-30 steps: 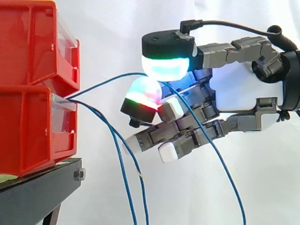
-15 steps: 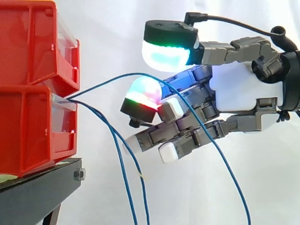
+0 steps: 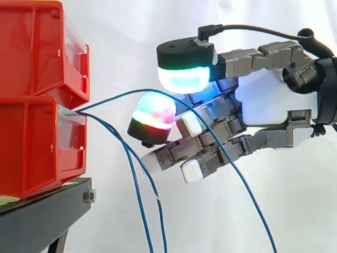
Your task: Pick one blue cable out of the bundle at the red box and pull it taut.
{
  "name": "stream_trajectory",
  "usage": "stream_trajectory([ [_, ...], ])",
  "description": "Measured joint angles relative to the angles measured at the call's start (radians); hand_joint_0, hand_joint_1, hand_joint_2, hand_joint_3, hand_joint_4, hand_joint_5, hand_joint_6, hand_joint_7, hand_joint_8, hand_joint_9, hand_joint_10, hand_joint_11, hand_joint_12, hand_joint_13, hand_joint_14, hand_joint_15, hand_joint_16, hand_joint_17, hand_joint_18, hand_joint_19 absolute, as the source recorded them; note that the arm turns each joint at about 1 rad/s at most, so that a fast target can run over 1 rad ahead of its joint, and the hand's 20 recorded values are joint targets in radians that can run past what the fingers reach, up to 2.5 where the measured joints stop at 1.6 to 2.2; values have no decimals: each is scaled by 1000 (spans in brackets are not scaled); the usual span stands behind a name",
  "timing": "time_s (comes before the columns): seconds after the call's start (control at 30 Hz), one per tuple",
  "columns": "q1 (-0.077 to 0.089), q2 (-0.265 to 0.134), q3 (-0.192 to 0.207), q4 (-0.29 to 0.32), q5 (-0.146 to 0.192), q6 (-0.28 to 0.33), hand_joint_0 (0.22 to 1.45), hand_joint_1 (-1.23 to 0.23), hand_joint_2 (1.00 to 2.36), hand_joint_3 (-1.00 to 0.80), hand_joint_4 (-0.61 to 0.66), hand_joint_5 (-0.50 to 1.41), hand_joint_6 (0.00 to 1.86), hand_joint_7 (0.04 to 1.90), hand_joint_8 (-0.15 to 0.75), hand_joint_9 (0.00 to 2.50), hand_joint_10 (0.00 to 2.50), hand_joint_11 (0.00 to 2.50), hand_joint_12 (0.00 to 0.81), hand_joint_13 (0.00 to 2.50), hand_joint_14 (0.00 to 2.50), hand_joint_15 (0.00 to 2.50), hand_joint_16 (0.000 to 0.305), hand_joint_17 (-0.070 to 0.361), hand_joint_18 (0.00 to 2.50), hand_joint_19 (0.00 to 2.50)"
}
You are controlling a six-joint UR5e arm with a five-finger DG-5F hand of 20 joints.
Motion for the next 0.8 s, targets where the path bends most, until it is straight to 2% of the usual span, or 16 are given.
stream_trajectory([
  [0.2, 0, 0, 0, 0, 0, 0, 589, -642, 1019, -125, 435, -24, 503, 1385, 373, 1068, 17, 758, 449, 589, 6, 220, 65, 146, 763, 438],
  [0.27, 0, 0, 0, 0, 0, 0, 559, -645, 1020, -218, 341, -26, 502, 1442, 364, 1051, 19, 798, 429, 571, 6, 227, 60, 136, 726, 458],
  [0.33, 0, 0, 0, 0, 0, -1, 561, -658, 1018, -253, 307, -28, 508, 1519, 375, 1048, 20, 836, 430, 571, 7, 231, 61, 136, 730, 455],
  [0.4, 0, 0, 0, 0, 0, -1, 559, -688, 1017, -268, 274, -49, 592, 1417, 382, 1052, 21, 851, 433, 575, 7, 232, 61, 137, 738, 452],
  [0.53, 0, 0, 0, 0, 0, -1, 558, -695, 1016, -273, 256, -55, 610, 1417, 382, 1040, 17, 854, 433, 575, 7, 231, 61, 137, 740, 450],
  [0.7, 0, 0, 0, 0, 0, -1, 563, -721, 1017, -256, 250, -75, 712, 1310, 391, 1036, 20, 872, 432, 573, 7, 229, 61, 136, 743, 452],
  [0.8, 0, 0, 0, 0, 0, -1, 568, -717, 1018, -236, 244, -77, 721, 1305, 387, 1035, 20, 877, 432, 572, 7, 232, 60, 136, 743, 452],
])
